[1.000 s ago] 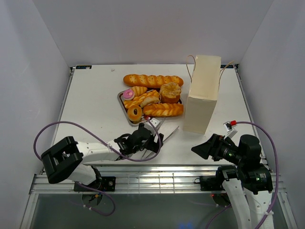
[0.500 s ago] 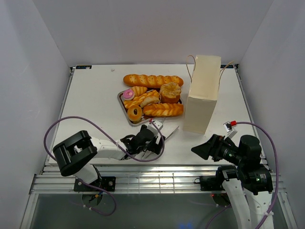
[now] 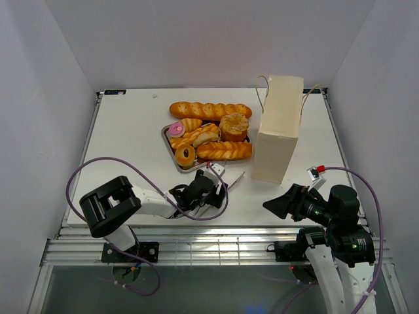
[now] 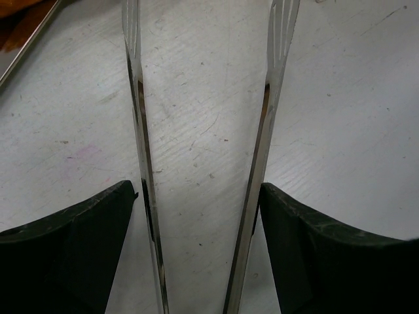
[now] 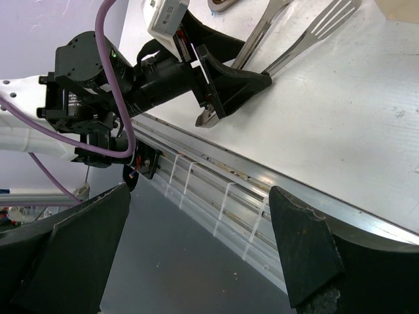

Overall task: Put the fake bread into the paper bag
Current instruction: Pick up the clamp at the center of the board.

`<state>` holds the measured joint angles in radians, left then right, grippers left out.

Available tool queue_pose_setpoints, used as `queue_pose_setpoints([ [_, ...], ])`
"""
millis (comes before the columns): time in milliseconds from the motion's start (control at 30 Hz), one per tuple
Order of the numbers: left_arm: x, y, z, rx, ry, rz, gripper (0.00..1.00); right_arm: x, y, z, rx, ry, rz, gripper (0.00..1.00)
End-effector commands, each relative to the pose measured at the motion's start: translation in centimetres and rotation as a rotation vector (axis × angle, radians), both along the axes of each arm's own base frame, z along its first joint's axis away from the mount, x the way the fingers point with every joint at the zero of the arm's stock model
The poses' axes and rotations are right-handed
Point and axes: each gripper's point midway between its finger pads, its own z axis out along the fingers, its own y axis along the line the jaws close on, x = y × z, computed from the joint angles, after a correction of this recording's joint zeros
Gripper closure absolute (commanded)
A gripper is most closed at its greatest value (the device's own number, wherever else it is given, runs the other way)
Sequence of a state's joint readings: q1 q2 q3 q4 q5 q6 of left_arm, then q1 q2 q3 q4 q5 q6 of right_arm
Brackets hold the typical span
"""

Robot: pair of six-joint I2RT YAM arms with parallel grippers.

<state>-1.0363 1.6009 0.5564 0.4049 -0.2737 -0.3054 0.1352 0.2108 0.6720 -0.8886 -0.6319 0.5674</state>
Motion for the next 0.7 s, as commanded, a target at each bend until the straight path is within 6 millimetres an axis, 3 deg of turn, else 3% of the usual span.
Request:
queue_pose_setpoints([
  [0,-1.6,1.8,-2.8,0.071,0.079,0.004,0.13,-0.1,0.1,1.3,0.004,-0.047,0.015,0.08],
  [367,-2.2,2.9,-1.9,0.024,0.082,0.035,0.28,-0.4,0.1,1.6,0.009,-0.061,0.017,0.08],
  [667,-3.2,2.3,1.6,-0.103,0.075,-0.007,0.32,-0.5,0.1,1.8,0.012,-0.061,0.015,0.08],
])
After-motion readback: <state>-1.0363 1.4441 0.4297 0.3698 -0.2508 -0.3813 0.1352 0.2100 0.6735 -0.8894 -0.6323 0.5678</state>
